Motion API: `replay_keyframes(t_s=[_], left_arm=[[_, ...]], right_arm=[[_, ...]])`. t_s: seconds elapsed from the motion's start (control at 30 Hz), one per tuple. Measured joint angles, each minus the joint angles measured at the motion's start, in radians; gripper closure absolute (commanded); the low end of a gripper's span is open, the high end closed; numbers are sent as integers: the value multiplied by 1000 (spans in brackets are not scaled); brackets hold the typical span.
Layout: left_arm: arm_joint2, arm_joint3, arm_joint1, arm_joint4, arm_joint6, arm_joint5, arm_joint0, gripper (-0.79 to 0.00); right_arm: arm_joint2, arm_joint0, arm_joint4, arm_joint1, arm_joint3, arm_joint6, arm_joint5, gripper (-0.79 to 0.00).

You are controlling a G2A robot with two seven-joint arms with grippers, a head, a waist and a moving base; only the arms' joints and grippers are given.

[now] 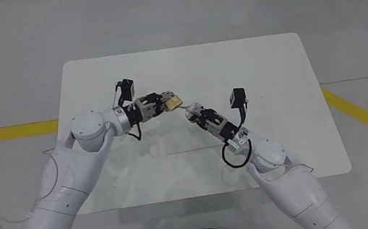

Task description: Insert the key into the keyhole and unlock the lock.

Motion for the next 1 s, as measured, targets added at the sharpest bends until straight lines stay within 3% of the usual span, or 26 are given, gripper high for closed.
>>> replay_keyframes(t_s=[0.37, 0.63, 1.0], left_arm=[[-28, -9, -1, -32, 12, -20, 15, 0], [-27, -8, -1, -30, 11, -20, 15, 0], [-37, -41, -7, -96, 12, -3, 29, 0]], right_arm=[[9, -6, -2, -4, -9, 15, -21, 0], [83, -59, 129, 5, -42, 125, -131, 0], [87, -57, 108, 4, -50, 111, -129, 0]])
